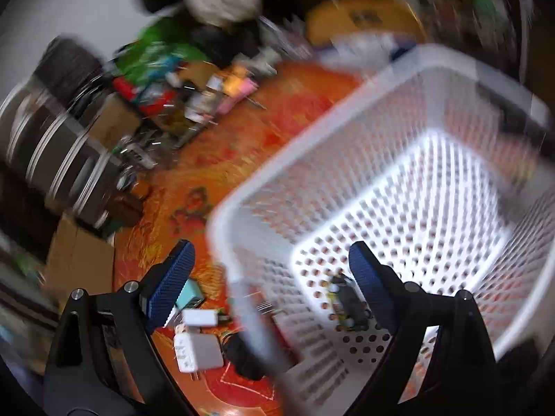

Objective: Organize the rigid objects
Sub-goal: 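Move the left tool back to the table and grasp the white plug charger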

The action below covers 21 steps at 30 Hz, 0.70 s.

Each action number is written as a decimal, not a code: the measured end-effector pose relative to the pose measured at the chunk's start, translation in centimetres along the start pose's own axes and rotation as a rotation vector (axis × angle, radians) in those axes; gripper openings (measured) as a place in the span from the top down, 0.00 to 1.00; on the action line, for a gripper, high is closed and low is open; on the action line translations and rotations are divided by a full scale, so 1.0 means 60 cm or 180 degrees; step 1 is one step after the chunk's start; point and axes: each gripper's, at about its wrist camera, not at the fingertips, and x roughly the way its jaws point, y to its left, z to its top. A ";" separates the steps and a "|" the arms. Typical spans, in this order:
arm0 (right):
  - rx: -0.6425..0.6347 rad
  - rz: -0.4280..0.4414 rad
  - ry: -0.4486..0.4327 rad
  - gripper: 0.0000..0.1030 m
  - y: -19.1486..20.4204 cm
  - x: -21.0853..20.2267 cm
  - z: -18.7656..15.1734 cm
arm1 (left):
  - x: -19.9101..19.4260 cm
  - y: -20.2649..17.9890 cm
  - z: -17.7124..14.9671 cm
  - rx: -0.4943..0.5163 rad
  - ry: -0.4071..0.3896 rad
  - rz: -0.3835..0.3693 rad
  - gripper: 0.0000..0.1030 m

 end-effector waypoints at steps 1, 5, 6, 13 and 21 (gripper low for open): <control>-0.0001 -0.0008 0.0006 0.92 0.001 0.000 0.000 | -0.017 0.036 -0.011 -0.0203 -0.0088 0.0021 0.10; -0.0021 -0.0040 0.0025 0.92 0.003 0.002 0.003 | -0.029 0.198 -0.077 -0.1033 -0.0182 0.0173 0.00; -0.0025 -0.0042 0.0027 0.92 0.003 0.002 0.003 | -0.019 0.234 -0.105 -0.1212 -0.0104 0.0243 0.00; -0.0016 -0.0043 0.0030 0.92 0.003 0.001 0.002 | 0.085 0.290 -0.267 -0.1626 0.0420 0.0213 0.01; -0.0033 -0.0092 0.0025 0.92 0.005 0.001 0.001 | 0.159 0.233 -0.320 -0.1646 0.0540 0.0111 0.33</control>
